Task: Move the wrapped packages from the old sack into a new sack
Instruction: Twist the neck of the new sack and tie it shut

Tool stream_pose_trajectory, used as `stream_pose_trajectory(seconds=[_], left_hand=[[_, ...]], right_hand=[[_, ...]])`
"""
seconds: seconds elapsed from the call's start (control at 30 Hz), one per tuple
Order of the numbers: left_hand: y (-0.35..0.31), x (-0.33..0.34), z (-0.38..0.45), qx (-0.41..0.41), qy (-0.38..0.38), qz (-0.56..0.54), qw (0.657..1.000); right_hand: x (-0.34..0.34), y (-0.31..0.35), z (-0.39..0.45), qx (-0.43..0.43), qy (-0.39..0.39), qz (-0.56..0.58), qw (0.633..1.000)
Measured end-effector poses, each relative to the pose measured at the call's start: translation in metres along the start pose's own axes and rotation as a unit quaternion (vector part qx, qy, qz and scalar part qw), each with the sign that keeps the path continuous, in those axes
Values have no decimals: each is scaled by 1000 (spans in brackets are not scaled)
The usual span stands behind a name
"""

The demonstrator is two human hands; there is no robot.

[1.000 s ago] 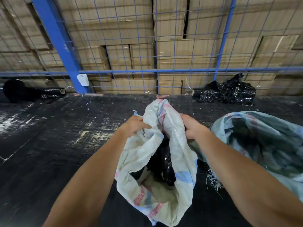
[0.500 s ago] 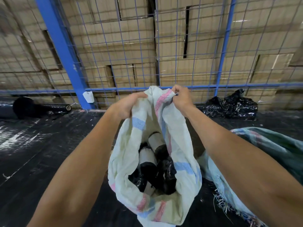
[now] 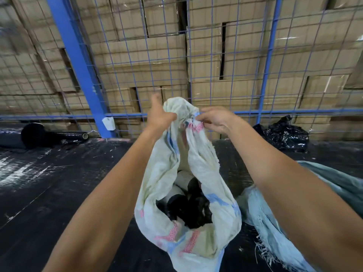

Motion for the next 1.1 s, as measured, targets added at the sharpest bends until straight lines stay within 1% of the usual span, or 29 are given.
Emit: stream_pose_trajectory(seconds=[0.03, 0.07, 0.13, 0.17, 0.2, 0.27, 0.33, 0.37, 0.4, 0.43, 0.47, 0.5, 0.53, 0.57, 0.6, 0.63, 0.67, 0.7, 0.73, 0.77, 0.8, 0.87, 0.9, 0.93, 0.97, 1.0, 1.03, 1.07, 1.1], left_hand=[[10, 16, -4, -63, 68, -114, 989], [18, 34, -12, -120, 146, -187, 964], [36, 71, -35, -202, 279, -264, 901], [45, 81, -42, -219, 299, -288, 883], [53, 85, -46, -228, 281, -305, 881], [65, 80, -40, -221, 184, -292, 912], [58, 67, -35, -175, 115, -260, 943], [54, 63, -31, -152, 102, -251, 951], [49, 60, -31, -131, 98, -238, 957], [43, 58, -30, -113, 113, -232, 960], [36, 59, -31, -92, 148, -236, 956], [29, 62, -34, -70, 196, -261, 943], [30, 65, -38, -66, 230, -299, 924], [41, 59, -42, -71, 223, -336, 912], [58, 46, -45, -90, 192, -362, 908], [86, 30, -51, -120, 153, -349, 917], [117, 15, -65, -175, 111, -303, 930], [143, 10, -85, -246, 99, -256, 930], [180, 15, -107, -322, 122, -222, 912], [192, 25, -134, -367, 167, -225, 887], [206, 37, -156, -409, 191, -228, 863], [209, 46, -183, -444, 210, -185, 851], [201, 43, -185, -450, 213, -157, 853], [191, 32, -177, -442, 198, -141, 863], [179, 19, -162, -421, 168, -152, 878], [151, 6, -148, -396, 135, -174, 891], [114, -6, -133, -347, 103, -226, 904], [87, -16, -119, -293, 79, -288, 908], [53, -24, -108, -242, 71, -335, 908]], right_hand=[[0, -16, 0, 30, 9, 26, 999], [1, -25, -1, 35, 17, 68, 997], [5, -26, -6, 1, 41, 153, 987], [7, -22, -9, -22, 55, 173, 983], [8, -20, -14, -40, 62, 180, 981], [-8, -30, -21, -59, 11, 143, 988], [-36, -62, -32, -14, -48, 18, 999], [-46, -89, -39, 44, -33, -73, 996], [-51, -121, -49, 127, 15, -177, 976], [-55, -157, -59, 214, 76, -267, 936], [-59, -191, -70, 279, 132, -320, 896], [-60, -215, -79, 313, 168, -331, 874], [-61, -231, -87, 331, 181, -323, 868], [-60, -241, -92, 336, 188, -315, 868], [-59, -246, -92, 335, 195, -304, 870], [-55, -246, -94, 327, 210, -284, 877], [-51, -239, -92, 309, 220, -264, 887], [-49, -232, -91, 287, 218, -232, 904], [-46, -216, -91, 264, 197, -206, 922], [-43, -201, -85, 235, 169, -181, 940], [-39, -182, -83, 201, 142, -151, 957], [-34, -149, -74, 136, 90, -97, 982], [-34, -140, -70, 130, 71, -113, 982], [-26, -131, -75, 150, 68, -156, 974], [-19, -123, -76, 173, 76, -192, 963], [-9, -112, -78, 179, 78, -188, 963], [2, -97, -76, 164, 75, -152, 972], [15, -74, -76, 124, 67, -64, 988], [26, -50, -71, 72, 75, 55, 993]])
Point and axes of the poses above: each hand's wrist, its own z-axis towards the middle knuckle, its own x-axis out of the palm, y = z × x, the point moved 8 cm from there along z, towards the middle knuckle, and after that the axes turned 12 degrees about y, right-handed, at the moved point
